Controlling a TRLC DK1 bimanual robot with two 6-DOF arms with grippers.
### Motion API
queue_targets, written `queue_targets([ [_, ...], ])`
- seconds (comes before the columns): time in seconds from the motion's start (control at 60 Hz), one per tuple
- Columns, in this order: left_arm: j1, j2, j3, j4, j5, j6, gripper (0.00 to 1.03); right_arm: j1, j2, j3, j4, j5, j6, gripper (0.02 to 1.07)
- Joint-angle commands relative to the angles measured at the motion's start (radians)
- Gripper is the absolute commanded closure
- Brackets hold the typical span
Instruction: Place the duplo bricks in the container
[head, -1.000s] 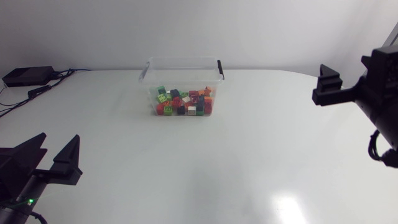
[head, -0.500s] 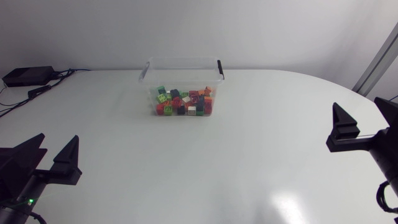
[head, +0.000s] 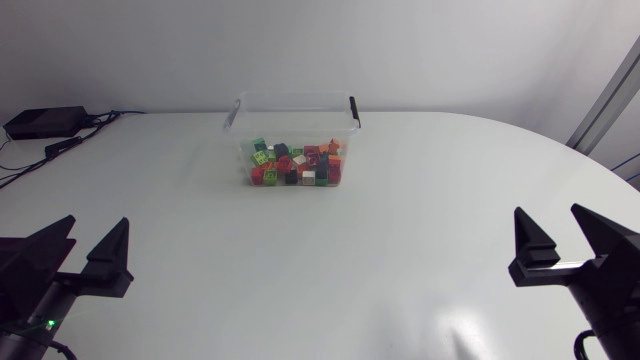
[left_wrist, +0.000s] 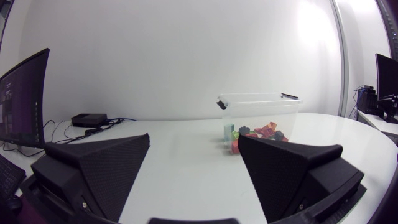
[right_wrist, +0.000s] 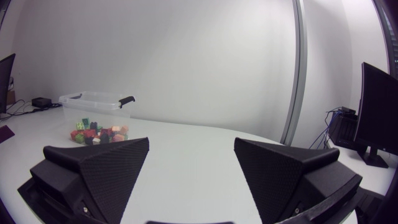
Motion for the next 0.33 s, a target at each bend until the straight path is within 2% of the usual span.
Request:
queue_targets([
  [0.0,-0.011,0.005,-0.019,-0.001,-0.011,-0.038,0.05,-0.02,-0.046,-0.053,-0.015,-0.026,0.057,0.08],
  [0.317,-0.013,0.006,-0.019,-0.001,-0.013,-0.043,0.05,-0.03,-0.07,-0.073,-0.02,-0.043,0.074,0.07],
])
